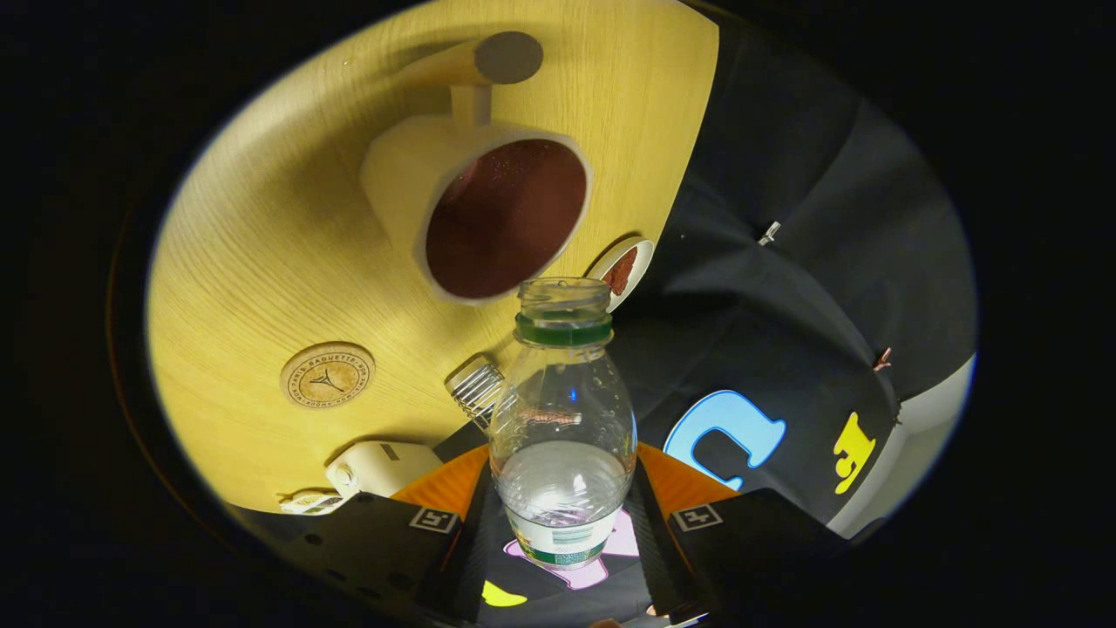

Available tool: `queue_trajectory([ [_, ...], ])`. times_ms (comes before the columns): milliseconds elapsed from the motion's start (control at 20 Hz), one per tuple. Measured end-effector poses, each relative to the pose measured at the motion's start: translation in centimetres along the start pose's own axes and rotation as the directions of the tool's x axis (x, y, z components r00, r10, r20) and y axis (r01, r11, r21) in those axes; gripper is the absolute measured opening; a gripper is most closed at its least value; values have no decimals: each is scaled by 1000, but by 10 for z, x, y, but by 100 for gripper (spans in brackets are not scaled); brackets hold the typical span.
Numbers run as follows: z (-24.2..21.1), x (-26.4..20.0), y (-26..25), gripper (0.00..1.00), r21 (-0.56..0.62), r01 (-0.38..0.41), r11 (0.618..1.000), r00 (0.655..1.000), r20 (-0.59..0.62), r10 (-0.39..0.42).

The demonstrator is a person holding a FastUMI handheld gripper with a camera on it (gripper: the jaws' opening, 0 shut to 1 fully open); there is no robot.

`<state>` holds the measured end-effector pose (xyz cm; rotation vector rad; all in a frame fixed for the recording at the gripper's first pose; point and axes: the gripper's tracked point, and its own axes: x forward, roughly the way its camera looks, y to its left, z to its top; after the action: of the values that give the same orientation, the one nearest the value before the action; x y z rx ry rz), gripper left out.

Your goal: Take the bottle from table, then pour the juice into the cup, finally place the bottle on the coaster

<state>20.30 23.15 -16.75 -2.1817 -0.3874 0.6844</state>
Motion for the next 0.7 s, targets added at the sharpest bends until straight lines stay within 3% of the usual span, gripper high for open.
queue_trajectory([
  [150,-1,-4,6,74,103,0,995,1000,3,0],
  [300,-4,-11,9,74,286,-17,958,1000,-1,18],
  [500,-19,-23,0,74,502,-17,865,1000,-8,25],
  [700,-41,-37,-8,74,670,-10,742,999,-22,33],
])
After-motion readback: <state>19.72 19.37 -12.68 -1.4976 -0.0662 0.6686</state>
